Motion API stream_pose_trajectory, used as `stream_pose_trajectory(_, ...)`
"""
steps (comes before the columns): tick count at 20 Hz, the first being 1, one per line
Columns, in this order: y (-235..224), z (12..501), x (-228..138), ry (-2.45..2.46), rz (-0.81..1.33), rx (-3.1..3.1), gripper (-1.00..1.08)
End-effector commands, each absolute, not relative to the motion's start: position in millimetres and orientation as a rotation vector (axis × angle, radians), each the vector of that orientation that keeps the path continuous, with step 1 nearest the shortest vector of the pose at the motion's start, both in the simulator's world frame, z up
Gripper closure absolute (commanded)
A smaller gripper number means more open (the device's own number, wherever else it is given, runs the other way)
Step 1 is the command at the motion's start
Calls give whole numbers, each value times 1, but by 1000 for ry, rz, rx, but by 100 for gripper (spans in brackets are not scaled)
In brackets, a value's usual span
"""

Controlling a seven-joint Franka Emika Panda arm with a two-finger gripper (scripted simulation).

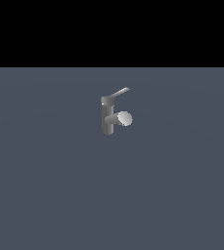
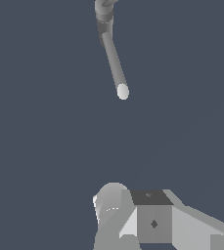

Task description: Turn on the faucet by rotating a designated handle.

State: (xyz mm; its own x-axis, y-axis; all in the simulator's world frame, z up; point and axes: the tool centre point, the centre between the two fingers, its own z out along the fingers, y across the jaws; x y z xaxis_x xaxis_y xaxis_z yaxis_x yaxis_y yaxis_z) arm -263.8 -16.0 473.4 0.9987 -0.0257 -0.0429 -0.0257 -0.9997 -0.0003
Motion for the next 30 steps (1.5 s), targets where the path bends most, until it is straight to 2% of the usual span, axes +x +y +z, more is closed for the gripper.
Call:
stream_pose_trajectory(1,-16,473,-264,40,67,-3140,108)
stream_pose_trajectory(18,-21,476,-253,97,79,-3114,108)
stream_pose_trajectory(24,-23,477,-233,187,77,-3118,108)
stream_pose_trajectory(30,-26,476,-197,343,72,-3117,108)
